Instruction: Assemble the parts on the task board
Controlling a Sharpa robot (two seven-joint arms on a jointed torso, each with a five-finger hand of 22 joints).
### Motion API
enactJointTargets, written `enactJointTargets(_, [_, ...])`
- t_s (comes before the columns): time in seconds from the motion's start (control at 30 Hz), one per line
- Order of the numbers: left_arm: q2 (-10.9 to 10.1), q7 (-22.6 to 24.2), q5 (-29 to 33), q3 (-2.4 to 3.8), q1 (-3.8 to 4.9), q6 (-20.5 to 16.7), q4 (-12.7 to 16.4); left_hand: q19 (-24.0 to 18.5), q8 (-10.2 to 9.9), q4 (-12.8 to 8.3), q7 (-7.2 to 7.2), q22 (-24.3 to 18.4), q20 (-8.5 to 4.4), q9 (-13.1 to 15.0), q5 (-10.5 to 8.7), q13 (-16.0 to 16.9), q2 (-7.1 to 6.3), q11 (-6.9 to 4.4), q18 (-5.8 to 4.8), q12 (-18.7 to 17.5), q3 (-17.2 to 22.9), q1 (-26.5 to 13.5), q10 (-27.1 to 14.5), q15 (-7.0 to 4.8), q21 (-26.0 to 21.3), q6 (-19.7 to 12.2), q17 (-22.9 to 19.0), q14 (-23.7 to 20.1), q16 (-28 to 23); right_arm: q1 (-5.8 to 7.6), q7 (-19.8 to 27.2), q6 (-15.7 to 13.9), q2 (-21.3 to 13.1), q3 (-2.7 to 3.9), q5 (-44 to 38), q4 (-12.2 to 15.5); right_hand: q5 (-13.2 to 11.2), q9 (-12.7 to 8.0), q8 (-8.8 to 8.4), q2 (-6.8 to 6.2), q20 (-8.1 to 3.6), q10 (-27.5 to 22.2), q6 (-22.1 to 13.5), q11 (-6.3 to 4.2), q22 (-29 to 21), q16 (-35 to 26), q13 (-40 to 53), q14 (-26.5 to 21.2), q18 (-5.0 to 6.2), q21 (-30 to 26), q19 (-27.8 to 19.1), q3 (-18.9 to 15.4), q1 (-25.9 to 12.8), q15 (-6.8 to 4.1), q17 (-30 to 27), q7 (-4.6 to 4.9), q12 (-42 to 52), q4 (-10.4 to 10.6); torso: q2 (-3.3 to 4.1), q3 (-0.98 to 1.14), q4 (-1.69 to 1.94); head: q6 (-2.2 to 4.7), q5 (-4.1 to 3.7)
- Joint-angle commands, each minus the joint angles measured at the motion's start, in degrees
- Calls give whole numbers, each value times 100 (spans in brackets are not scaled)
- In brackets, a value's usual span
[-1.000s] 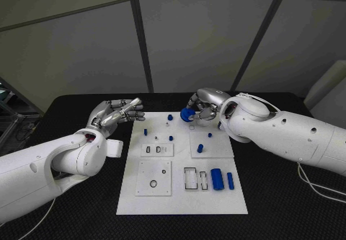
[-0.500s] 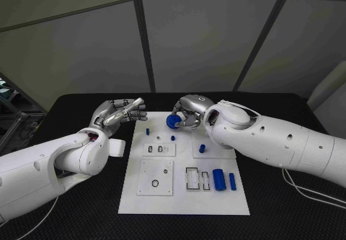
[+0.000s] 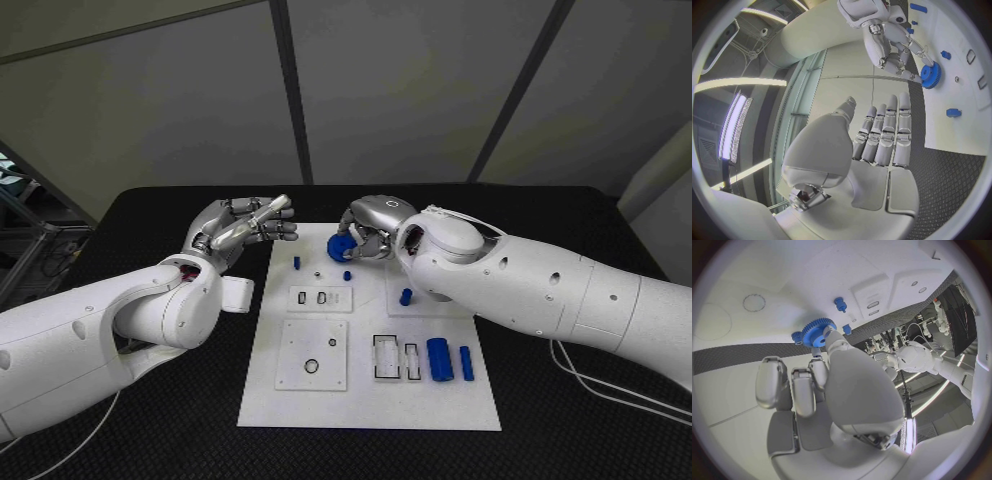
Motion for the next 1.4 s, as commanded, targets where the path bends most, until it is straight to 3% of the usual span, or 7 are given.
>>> enactJointTargets(0.03, [-8,40,-33,6,11,41,20,-38,-18,-38,20,8,7,-4,4,-6,38,21,-70,-35,2,8,3,1,35,12,6,47,-33,8,-37,-4,36,3,-106,-32,40,11,-5,11,8,2,86,3,0,31,-7,494,-32,35,20,20,-53,-32,931,-45,-19,-5,9,1,0,1,9])
enactJointTargets(0.27, [-8,37,-33,7,11,41,19,-38,-18,-38,20,8,7,-4,4,-6,38,21,-70,-35,2,8,3,1,35,12,6,47,-33,5,-72,9,109,3,-117,-102,6,-43,-139,-45,24,-59,-5,36,-20,26,-78,490,-29,23,2,48,-143,-8,921,-1,-96,6,0,3,-4,-16,19])
enactJointTargets(0.47, [-6,34,-33,7,11,46,20,-38,-18,-38,20,8,7,-4,4,-6,38,21,-70,-35,2,8,3,1,35,12,6,47,-33,6,-116,26,163,3,-119,-179,-30,-165,-496,-115,77,-103,-438,95,-24,32,-119,492,-27,17,-9,100,-221,47,936,56,-144,-19,-3,3,-4,-19,21])
enactJointTargets(0.97, [1,23,-33,7,11,58,18,-48,-24,-50,21,9,9,-4,3,-6,40,22,-72,-41,7,9,5,5,37,14,13,39,-45,6,-136,234,205,3,-119,-253,-84,-175,-713,-188,99,-199,-644,109,-55,27,-226,488,-18,-3,-36,113,-358,63,928,64,-253,-7,-2,4,-4,-13,12])
enactJointTargets(1.1, [3,22,-33,7,11,58,17,-48,-24,-50,21,9,9,-4,3,-6,40,22,-72,-41,7,9,5,5,37,14,13,39,-45,6,-108,352,194,3,-72,-242,-79,-159,-745,-227,105,-195,-629,114,-55,33,-222,490,-17,-5,-38,72,-538,69,942,65,-247,84,-3,5,-7,-20,14])
enactJointTargets(1.23, [4,21,-33,7,11,58,18,-51,-26,-54,21,10,9,-4,3,-7,40,23,-73,-43,9,10,5,5,38,14,15,37,-49,6,-79,443,166,3,54,-221,155,-130,-737,-149,116,-160,-508,128,-41,45,-178,496,-20,-1,-30,23,-971,80,970,75,-197,364,-3,8,-11,-21,13])
enactJointTargets(1.4, [1,24,-33,7,11,63,18,-51,-26,-54,21,10,9,-4,3,-7,40,23,-73,-43,9,10,5,5,38,14,15,37,-49,5,86,-131,12,3,210,-95,24,-115,-742,-170,125,-59,-426,138,7,80,-29,512,-29,22,1,-5,-1190,90,1048,84,-48,488,-6,11,-9,-10,8])
